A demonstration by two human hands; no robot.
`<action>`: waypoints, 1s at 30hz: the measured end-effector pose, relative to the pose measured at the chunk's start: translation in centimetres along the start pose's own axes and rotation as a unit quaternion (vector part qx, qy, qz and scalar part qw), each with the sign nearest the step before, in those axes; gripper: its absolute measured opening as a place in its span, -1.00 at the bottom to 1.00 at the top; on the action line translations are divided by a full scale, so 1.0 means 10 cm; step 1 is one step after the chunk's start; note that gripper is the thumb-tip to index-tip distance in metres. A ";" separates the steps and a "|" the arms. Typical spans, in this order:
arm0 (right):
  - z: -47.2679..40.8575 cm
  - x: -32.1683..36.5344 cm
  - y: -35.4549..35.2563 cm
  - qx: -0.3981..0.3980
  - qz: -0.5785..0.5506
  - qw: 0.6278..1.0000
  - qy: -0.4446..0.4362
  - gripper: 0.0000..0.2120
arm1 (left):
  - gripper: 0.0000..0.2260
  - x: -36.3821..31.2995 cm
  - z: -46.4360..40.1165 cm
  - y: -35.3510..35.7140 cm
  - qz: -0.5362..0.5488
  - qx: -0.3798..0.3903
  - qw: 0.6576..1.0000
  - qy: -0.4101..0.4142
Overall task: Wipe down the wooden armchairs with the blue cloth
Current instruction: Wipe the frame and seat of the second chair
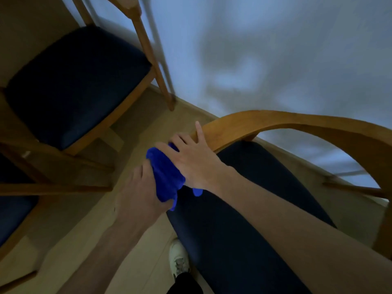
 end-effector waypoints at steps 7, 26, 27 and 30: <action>0.05 -0.69 -0.07 -0.006 0.021 0.997 0.069 -0.08 | -0.25 -0.80 -0.48 -0.19 -0.071 -0.059 0.996 0.019; 2.47 -3.48 -0.18 -0.019 0.063 0.891 0.449 -0.36 | -0.51 -4.47 -1.12 0.27 -0.088 -0.070 0.890 0.441; 2.65 -3.53 -0.20 -0.029 0.056 0.883 0.466 -0.36 | -0.49 -4.63 -1.05 0.27 -0.086 -0.057 0.880 0.463; 3.23 -3.60 -0.14 -0.054 0.000 0.846 0.530 -0.34 | -0.48 -5.09 -0.76 0.29 -0.093 -0.009 0.843 0.530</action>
Point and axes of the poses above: each hand's wrist, its own z-axis away from the middle knuckle, its own y-axis out of the palm, x = y × z, the point moved 9 cm from there along -z, towards the middle knuckle, and after that the axes turned 5 degrees about y, right-handed, at the moved point
